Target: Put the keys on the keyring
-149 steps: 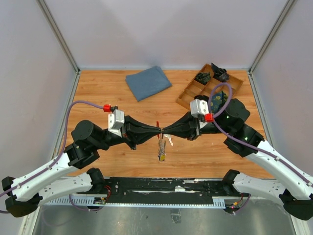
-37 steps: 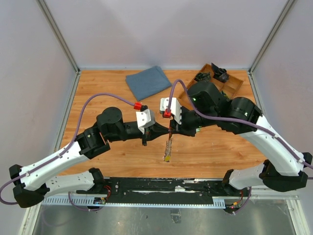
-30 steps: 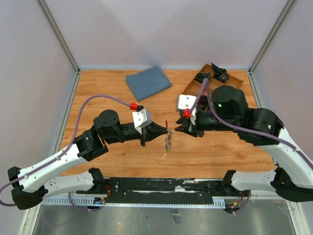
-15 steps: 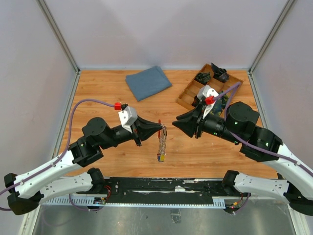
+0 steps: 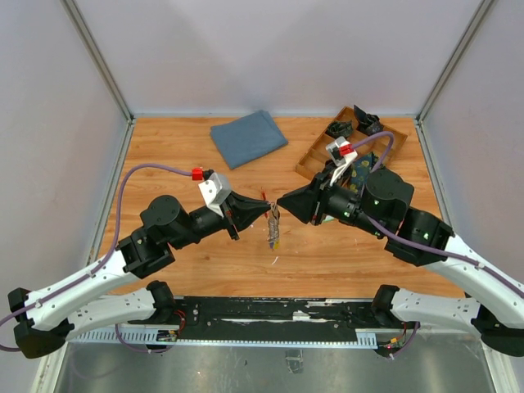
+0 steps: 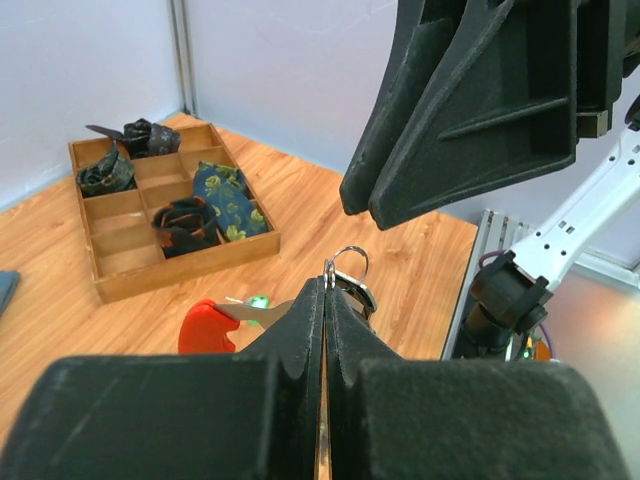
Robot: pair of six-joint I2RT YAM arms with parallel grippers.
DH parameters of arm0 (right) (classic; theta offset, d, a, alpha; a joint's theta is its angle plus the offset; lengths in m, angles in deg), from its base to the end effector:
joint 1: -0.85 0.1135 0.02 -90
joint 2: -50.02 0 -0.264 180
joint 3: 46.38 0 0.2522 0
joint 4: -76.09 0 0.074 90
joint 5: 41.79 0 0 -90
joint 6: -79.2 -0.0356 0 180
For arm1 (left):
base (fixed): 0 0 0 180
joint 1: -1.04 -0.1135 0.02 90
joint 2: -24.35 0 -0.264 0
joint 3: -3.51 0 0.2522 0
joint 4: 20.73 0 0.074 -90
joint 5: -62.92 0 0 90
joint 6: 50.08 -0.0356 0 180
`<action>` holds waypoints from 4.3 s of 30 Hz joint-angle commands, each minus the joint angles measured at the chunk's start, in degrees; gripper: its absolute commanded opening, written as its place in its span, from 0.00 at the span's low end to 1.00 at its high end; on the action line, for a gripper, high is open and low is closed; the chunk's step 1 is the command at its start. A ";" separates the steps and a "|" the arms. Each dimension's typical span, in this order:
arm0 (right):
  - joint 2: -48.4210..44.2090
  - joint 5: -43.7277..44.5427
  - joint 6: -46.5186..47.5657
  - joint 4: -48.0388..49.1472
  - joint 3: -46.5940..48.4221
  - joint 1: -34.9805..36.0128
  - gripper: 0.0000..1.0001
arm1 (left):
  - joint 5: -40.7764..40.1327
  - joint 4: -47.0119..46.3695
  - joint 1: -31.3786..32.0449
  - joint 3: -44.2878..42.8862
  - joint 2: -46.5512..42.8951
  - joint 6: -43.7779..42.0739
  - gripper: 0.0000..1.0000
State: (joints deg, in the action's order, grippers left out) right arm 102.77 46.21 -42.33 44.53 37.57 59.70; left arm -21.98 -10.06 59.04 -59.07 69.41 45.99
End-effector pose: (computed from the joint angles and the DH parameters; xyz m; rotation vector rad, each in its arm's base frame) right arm 0.0949 0.1594 0.4536 -0.4363 1.6684 1.2368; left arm 0.0941 -0.1566 0.3893 0.7368 1.3381 -0.9699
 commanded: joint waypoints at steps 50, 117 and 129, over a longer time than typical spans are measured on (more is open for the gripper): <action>2.98 2.13 -1.84 -7.13 1.53 0.92 0.00 | 1.22 -4.18 0.46 -1.19 -0.24 -0.44 0.01; -3.21 -27.36 37.88 3.78 -3.59 0.88 0.01 | 19.80 -9.90 0.44 -1.46 -1.99 -0.18 0.00; 2.94 -24.05 44.03 -18.07 10.76 0.92 0.00 | 19.48 -5.70 0.44 -2.67 -1.34 -2.15 0.29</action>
State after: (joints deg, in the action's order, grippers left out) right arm 103.78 20.27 -2.77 36.62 41.66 59.70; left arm -2.74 -16.18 59.04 -59.33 68.14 45.31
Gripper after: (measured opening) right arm 0.015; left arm 0.265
